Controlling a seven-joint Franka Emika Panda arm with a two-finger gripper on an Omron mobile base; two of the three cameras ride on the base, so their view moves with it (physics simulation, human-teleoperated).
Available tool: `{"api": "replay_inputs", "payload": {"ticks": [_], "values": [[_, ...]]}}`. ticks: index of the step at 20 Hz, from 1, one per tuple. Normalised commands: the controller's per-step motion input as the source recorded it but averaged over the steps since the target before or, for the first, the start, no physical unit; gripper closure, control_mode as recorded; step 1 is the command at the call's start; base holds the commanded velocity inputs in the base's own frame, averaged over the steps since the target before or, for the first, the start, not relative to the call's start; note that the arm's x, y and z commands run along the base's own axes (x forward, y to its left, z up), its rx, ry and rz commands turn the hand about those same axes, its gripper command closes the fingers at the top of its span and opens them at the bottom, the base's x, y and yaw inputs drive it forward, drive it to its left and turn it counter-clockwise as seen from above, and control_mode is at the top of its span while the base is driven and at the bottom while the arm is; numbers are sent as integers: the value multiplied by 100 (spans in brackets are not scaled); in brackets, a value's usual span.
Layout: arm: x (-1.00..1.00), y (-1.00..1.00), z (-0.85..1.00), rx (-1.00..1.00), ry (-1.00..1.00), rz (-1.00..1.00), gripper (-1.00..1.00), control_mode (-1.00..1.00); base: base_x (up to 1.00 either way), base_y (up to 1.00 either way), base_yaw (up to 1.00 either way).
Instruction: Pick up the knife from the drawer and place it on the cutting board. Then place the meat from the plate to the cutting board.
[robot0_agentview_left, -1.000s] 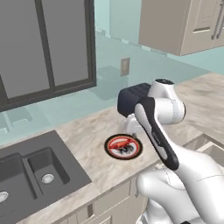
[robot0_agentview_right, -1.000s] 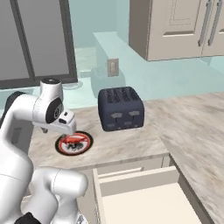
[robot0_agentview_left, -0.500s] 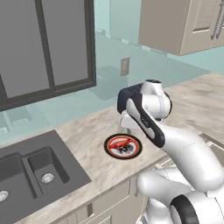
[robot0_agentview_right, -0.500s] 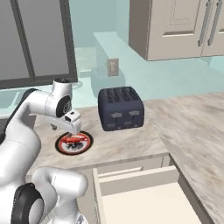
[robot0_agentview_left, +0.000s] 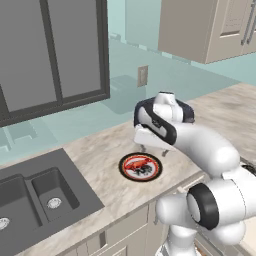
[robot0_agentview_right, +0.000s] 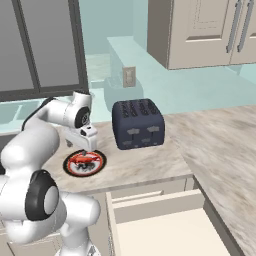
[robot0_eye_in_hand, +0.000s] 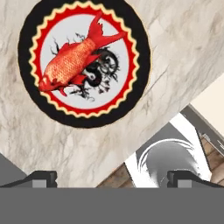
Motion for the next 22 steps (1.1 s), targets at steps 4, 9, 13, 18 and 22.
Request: {"api": "replay_inputs", "payload": {"ticks": [4,9,13,18,22], "values": [[46,14,-44,-1,4,-25,-100,-100,0,0,0],[37,13,-46,-1,4,-25,-100,-100,0,0,0],[30,6,-30,-2,4,-22,-100,-100,0,0,0],[21,0,-26,-3,3,-12,-100,-100,0,0,0],[7,6,-2,-8,0,-12,-100,-100,0,0,0]]}}
